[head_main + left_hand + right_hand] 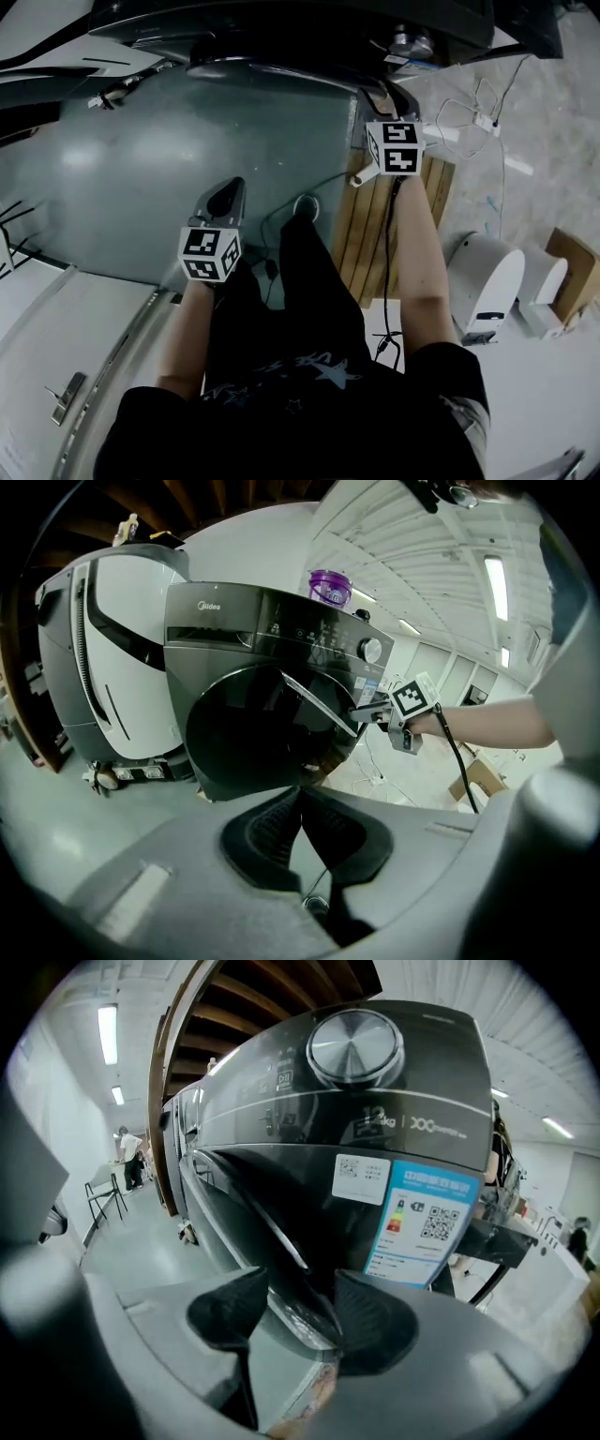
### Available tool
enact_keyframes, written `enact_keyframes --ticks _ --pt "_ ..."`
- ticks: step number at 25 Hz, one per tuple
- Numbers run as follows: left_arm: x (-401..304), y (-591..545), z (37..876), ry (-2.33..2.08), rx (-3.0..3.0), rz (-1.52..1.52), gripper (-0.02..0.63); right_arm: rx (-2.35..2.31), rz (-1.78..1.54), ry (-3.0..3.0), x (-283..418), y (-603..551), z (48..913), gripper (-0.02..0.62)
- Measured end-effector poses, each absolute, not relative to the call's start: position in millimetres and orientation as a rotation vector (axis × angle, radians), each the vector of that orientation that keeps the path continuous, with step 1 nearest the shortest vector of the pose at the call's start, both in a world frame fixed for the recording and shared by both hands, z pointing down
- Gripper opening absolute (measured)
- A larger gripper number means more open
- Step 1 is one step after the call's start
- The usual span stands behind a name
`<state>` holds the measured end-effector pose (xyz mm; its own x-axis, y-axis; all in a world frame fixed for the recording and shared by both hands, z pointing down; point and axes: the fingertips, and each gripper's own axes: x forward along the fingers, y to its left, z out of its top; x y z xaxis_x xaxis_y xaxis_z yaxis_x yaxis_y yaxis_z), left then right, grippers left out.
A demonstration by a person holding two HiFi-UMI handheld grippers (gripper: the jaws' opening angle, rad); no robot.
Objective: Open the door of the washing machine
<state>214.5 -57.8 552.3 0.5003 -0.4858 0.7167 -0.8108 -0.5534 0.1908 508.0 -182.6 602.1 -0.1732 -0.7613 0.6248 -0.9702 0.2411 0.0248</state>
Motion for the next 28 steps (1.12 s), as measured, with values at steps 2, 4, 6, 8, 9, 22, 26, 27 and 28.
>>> enact_keyframes --ticks 2,4,6,8,9,22,26,27,28 --pt "212.3 -56.2 555.9 -1.064 2.222 0.83 0.011 1.555 0.521 -1.994 508.5 -187.3 607.4 0.222" --pt "209.9 -55.3 558.5 -1.063 2.22 0.829 0.011 1.554 0.518 -1.989 507.3 -190.2 611.3 0.222" --pt "207.6 -54.8 559.9 -1.059 2.227 0.832 0.011 1.564 0.503 -1.977 506.4 -190.9 612.7 0.222" --pt "206.7 -54.3 560.4 -1.052 2.238 0.829 0.011 1.573 0.49 -1.969 506.8 -190.4 613.0 0.222" --pt "206.7 -53.8 560.5 -1.05 2.242 0.826 0.011 1.575 0.484 -1.969 506.9 -190.1 612.9 0.221" --pt "216.7 -30.1 562.2 -1.045 2.233 0.773 0.011 1.584 0.527 -1.971 489.8 -151.8 613.4 0.201" --pt "213.9 -27.3 558.5 -1.059 2.229 0.771 0.011 1.575 0.528 -1.962 480.4 -132.6 613.6 0.183" --pt "213.6 -26.3 557.1 -1.057 2.232 0.768 0.012 1.567 0.539 -1.962 477.7 -127.4 613.9 0.179" --pt "213.3 -25.5 556.1 -1.053 2.237 0.767 0.011 1.56 0.549 -1.963 474.6 -122.4 614.1 0.177"
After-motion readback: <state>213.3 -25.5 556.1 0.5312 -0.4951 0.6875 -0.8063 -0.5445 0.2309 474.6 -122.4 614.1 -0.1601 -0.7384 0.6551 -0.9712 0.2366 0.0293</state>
